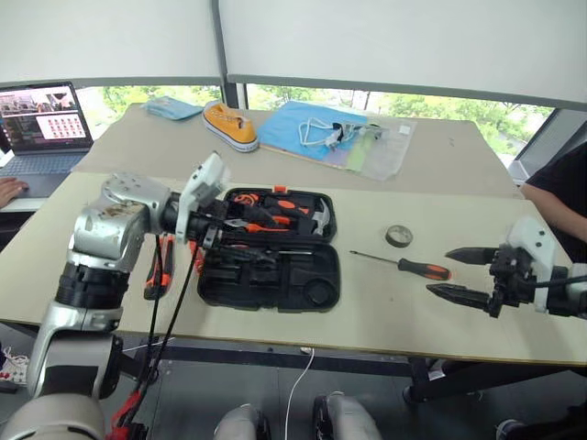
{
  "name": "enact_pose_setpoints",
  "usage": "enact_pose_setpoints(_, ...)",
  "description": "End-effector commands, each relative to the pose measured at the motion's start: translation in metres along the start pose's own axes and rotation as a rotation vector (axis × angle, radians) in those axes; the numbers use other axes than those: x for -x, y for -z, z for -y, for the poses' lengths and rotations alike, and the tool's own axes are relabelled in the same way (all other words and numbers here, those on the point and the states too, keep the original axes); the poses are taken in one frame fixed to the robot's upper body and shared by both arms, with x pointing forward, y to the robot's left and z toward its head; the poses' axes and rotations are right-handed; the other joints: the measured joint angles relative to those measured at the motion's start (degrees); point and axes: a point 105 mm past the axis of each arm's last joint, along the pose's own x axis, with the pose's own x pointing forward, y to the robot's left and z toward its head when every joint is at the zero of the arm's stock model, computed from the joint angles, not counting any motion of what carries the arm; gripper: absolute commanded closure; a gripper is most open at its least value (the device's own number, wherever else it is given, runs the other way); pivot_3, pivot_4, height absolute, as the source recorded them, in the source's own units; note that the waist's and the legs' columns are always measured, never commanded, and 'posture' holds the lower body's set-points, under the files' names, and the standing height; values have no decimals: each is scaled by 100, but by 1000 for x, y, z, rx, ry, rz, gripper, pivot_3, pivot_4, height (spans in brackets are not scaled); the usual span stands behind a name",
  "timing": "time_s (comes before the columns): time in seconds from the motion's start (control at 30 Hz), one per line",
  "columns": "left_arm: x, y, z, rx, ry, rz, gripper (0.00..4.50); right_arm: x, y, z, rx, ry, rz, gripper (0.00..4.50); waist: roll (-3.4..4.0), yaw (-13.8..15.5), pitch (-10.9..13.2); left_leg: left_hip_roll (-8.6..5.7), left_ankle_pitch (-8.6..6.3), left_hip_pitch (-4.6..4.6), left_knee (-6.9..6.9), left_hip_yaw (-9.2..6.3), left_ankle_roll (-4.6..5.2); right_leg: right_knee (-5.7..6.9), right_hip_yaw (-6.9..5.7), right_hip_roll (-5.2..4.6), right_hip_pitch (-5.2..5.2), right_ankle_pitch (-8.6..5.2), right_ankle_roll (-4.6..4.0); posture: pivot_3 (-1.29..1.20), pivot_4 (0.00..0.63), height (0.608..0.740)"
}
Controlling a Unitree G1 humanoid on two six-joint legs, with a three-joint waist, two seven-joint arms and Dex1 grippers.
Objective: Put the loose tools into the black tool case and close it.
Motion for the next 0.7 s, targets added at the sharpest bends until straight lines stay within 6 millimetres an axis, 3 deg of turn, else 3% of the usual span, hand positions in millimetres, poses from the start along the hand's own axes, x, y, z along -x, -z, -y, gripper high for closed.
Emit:
enact_pose_setpoints(0.03, -1, -10, 11, -50, -17, 12, 39, -19, 20, 13, 17, 0, -100, 0, 2, -26, 1, 2, 1, 1, 0, 0, -1, 1, 3, -1, 1, 1, 2, 0, 150, 718)
enact_pose_setpoints(0.27, -2, -3, 14, -75, -40, -24, 39, -51, 39, 40, 34, 37, -206, 0, 7, -12, 2, 4, 10, 0, -6, 0, -16, 9, 3, 5, -9, -1, -10, 0, 150, 718)
enact_pose_setpoints(0.4, -3, -1, 15, -79, -52, -30, 39, -60, 44, 45, 25, 27, -226, 0, 8, 8, 2, 1, 11, -5, -4, 4, -16, 5, 1, 4, -10, -4, -17, 0, 150, 718)
enact_pose_setpoints(0.43, -3, 0, 15, -79, -54, -31, 0, -62, 44, 44, 23, 20, -225, 515, 8, 11, 2, 0, 11, -6, -5, 5, -16, 5, 1, 5, -12, -4, -18, 0, 150, 718)
enact_pose_setpoints(0.63, -1, 2, 14, -79, -64, -40, 0, -64, 46, 43, 24, -7, -225, 2414, 8, 10, 2, -1, 10, -4, 0, 6, -16, 5, 0, 1, -7, -4, -16, 0, 150, 718)
enact_pose_setpoints(0.7, 2, 6, 12, -72, -72, -54, 0, -55, 43, 42, 39, -16, -216, 3064, 8, 9, 2, -1, 11, -2, 1, 6, -16, 7, 1, 0, -5, -3, -16, 0, 150, 718)
